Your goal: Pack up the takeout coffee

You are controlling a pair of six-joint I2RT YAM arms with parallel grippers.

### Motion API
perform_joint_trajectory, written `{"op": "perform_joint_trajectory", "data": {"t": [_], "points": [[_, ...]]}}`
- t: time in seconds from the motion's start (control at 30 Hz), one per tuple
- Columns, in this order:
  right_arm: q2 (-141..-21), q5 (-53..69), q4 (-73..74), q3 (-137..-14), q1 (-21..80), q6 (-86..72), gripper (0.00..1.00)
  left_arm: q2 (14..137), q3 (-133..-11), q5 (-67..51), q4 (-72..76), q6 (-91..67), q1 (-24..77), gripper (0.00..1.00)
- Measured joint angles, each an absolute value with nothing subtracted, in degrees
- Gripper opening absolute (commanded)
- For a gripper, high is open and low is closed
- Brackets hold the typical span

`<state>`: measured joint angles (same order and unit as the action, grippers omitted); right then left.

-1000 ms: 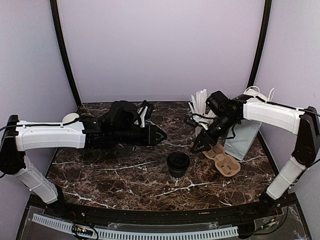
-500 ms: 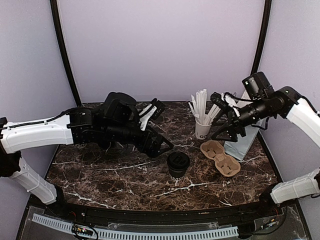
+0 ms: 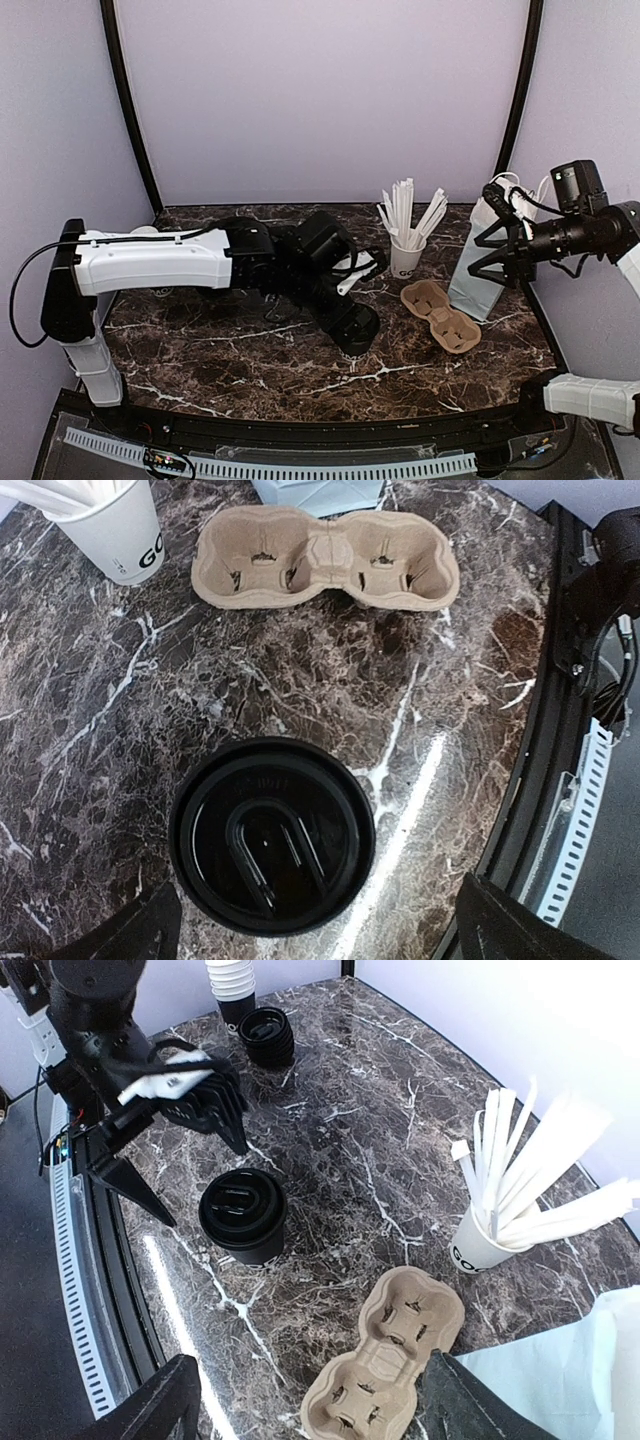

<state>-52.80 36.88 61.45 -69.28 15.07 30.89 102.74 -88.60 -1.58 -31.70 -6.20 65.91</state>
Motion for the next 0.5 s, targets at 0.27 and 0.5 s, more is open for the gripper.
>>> {"op": "perform_joint_trajectory", "data": {"t": [0.27, 0.5], "points": [[-50.6, 40.4, 61.4, -66.3, 11.5, 30.7, 0.79, 110.8, -95.5, 2.0, -37.2, -6.3, 65.8, 0.93], [-50.6, 42.7, 61.4, -66.3, 9.6, 30.5, 0.79, 112.2, -96.4, 2.5, -38.7, -7.9, 65.7, 0.83]]}}
